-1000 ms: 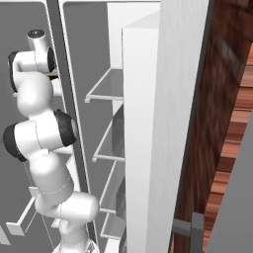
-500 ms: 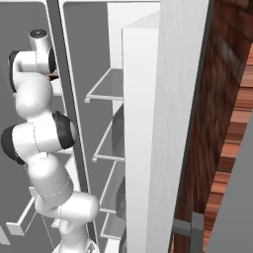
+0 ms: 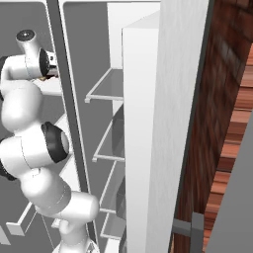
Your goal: Pick up the frozen steak from the freezer, place it on any shelf in the fridge, and close the fridge and freezer doors when done.
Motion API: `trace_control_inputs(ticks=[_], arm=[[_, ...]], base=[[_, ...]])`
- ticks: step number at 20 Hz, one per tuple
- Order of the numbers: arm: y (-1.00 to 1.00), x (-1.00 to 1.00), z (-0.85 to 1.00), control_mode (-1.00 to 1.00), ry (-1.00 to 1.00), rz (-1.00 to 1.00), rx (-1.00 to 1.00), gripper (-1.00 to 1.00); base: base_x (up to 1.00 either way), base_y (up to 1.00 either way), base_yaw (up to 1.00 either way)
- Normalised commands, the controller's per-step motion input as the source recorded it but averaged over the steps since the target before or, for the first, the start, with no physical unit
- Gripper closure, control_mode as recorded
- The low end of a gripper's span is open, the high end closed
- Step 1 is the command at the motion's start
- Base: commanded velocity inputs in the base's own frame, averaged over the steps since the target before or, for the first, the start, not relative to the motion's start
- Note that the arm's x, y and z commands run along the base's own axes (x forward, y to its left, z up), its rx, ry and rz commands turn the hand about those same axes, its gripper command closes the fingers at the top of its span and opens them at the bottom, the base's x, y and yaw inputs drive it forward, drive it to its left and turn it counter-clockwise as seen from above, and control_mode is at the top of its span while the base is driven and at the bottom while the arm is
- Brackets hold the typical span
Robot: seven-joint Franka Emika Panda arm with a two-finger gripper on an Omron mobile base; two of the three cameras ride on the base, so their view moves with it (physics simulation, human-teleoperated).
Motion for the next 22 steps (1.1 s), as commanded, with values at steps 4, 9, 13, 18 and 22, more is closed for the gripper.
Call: trace_control_inputs(ticks=[4,9,13,18,22], arm=[[-0.19,-0.42,0.36,-1.00,-0.13,-0.11,0.03,1.00],[-0.22,-0.67,0.24,-1.00,-0.08,-0.07,0.05,1.00],[-0.41,-0.73,0.28,-1.00,-0.04,-0.07,0.09,1.00],[-0.28,-0.88,0.14,-1.00,-0.03,-0.04,0.06,1.00],[-0.09,-1.00,0.06,-1.00,-0.03,-0.03,0.02,1.00]], base=[[0.00,0.00,0.00],[0.00,0.00,0.00],[0.00,0.00,0.00],[0.00,0.00,0.00],[0.00,0.00,0.00]])
